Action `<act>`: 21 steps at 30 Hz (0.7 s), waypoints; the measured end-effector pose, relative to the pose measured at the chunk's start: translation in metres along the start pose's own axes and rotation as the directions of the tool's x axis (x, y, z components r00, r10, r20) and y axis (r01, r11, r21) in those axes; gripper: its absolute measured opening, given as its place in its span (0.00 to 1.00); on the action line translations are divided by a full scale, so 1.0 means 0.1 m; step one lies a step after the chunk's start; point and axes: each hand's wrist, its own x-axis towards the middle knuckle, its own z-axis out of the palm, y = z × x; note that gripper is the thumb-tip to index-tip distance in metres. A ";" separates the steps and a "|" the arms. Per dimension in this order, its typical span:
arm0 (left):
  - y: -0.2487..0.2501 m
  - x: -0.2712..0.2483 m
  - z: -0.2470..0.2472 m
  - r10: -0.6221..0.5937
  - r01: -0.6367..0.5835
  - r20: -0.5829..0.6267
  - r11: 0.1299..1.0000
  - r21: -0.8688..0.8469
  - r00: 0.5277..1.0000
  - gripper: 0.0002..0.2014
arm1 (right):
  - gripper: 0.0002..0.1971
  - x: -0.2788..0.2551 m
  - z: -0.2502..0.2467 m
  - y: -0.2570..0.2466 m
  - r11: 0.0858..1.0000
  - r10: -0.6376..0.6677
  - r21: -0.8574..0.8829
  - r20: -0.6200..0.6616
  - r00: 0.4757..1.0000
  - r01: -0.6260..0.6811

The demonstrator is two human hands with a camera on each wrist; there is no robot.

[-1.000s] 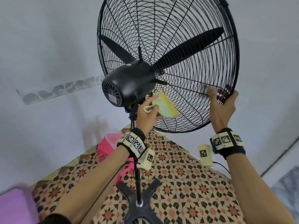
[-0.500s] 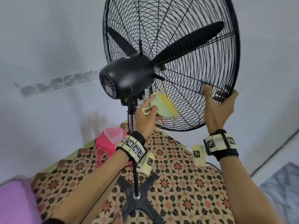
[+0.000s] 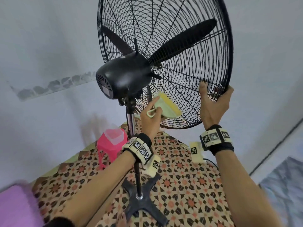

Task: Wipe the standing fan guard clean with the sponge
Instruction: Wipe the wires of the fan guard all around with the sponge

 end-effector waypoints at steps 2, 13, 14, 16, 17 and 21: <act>-0.08 -0.14 0.06 -0.008 0.001 0.082 0.997 0.083 0.997 0.23 | 0.40 0.02 0.01 0.01 1.000 0.001 -0.007 -0.015 1.000 -0.001; -0.20 -0.29 0.18 -0.007 0.006 0.043 0.999 0.041 0.999 0.22 | 0.42 0.04 0.01 0.03 0.998 -0.003 -0.061 -0.021 1.000 0.002; -0.24 -0.35 0.20 -0.017 0.013 0.066 0.997 0.073 0.998 0.22 | 0.43 0.04 0.01 0.04 0.998 0.001 -0.063 -0.024 1.000 -0.002; -0.30 -0.42 0.17 -0.028 0.016 0.110 0.995 0.103 0.994 0.23 | 0.44 0.06 0.00 0.04 0.997 0.011 -0.072 -0.016 1.000 -0.012; -0.29 -0.40 0.14 -0.030 0.021 0.107 0.996 0.083 0.994 0.24 | 0.44 0.06 -0.01 0.05 0.997 0.016 -0.075 -0.009 1.000 -0.017; -0.27 -0.26 0.11 -0.020 0.020 -0.026 1.000 0.016 0.999 0.22 | 0.45 0.06 -0.01 0.07 0.998 0.026 -0.060 -0.003 1.000 -0.026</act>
